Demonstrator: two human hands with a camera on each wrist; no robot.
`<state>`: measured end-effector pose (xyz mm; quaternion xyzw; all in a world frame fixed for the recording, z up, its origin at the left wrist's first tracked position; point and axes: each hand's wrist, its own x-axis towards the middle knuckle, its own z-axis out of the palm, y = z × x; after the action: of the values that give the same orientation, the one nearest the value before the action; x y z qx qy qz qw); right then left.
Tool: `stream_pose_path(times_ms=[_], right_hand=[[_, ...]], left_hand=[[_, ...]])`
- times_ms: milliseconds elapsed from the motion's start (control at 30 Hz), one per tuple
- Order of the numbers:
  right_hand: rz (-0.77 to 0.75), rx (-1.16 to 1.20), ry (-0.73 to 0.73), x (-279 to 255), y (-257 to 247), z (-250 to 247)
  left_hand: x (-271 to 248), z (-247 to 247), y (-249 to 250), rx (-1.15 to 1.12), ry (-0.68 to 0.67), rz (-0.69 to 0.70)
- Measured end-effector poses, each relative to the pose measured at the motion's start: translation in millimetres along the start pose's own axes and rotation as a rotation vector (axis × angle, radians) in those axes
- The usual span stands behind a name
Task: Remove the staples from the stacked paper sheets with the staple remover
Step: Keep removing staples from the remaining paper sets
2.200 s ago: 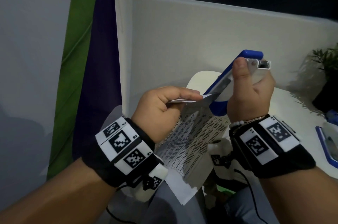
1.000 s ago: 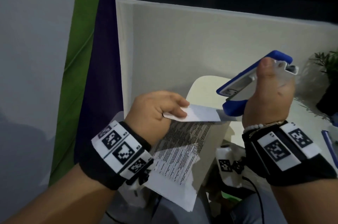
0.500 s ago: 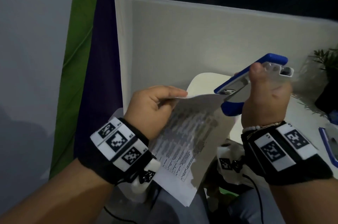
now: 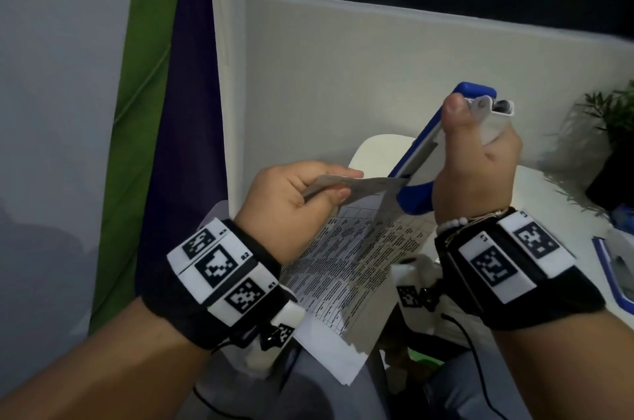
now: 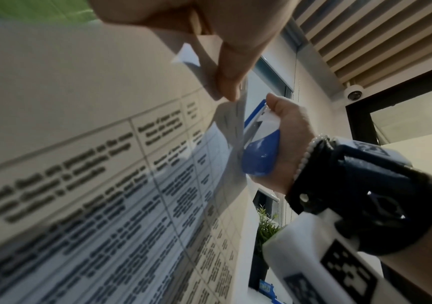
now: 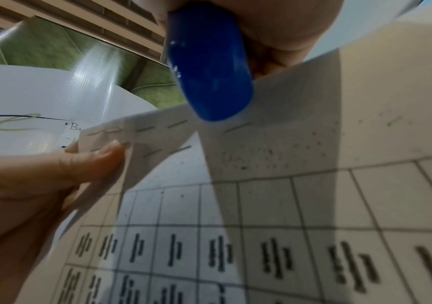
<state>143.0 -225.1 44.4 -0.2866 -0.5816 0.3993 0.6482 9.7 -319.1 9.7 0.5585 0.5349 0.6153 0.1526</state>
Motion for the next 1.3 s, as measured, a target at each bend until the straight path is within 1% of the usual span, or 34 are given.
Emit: stream_pose_path(times_ms=[133, 267, 367, 433, 533, 633, 667, 800, 900, 967, 1033, 1167, 1233, 1300], right_hand=[[0.004, -0.003, -0.008, 1.1, -1.7, 1.0], [0.023, -0.017, -0.015, 5.9, 3.2, 0.0], [0.055, -0.038, -0.023, 10.1, 9.0, -0.3], [0.075, -0.035, -0.022, 11.9, 12.3, -0.2], [0.096, -0.033, -0.020, 14.4, 15.2, -1.8], [0.118, -0.071, 0.012, 17.0, 18.3, -3.8], [0.114, -0.071, 0.016, 17.3, 18.8, -3.8], [0.094, 0.005, 0.024, 13.5, 13.6, -1.0], [0.067, 0.033, 0.163, 13.4, 10.4, -1.6], [0.058, 0.061, 0.261, 15.3, 12.3, -3.2], [0.069, 0.062, 0.307, 16.5, 17.9, -5.4], [0.180, 0.026, 0.375, 15.3, 38.0, -13.9], [0.231, 0.004, 0.382, 13.2, 49.1, -18.1], [0.276, -0.027, 0.358, 9.7, 57.3, -20.5]], left_hand=[[-0.6, -0.8, -1.5, 0.001, -0.008, 0.009], [-0.9, -0.2, -0.9, 0.026, -0.045, 0.042], [-2.9, 1.2, -0.6, 0.059, -0.062, 0.022], [-3.2, 1.3, -0.7, 0.059, -0.073, -0.019], [-1.1, -3.9, -4.7, 0.079, -0.112, -0.138], [1.8, -7.2, -13.9, 0.248, -0.186, -0.256], [1.4, -7.1, -15.6, 0.275, -0.186, -0.276], [1.7, -8.7, -15.4, 0.282, -0.103, -0.273], [4.1, -14.6, -20.3, 0.283, 0.009, -0.303], [7.0, -20.0, -23.4, 0.308, 0.089, -0.292], [9.8, -25.6, -23.3, 0.290, 0.133, -0.274], [13.5, -32.0, -26.5, 0.202, 0.230, -0.246], [14.1, -33.0, -29.2, 0.207, 0.253, -0.159], [13.4, -33.3, -32.6, 0.236, 0.216, 0.033]])
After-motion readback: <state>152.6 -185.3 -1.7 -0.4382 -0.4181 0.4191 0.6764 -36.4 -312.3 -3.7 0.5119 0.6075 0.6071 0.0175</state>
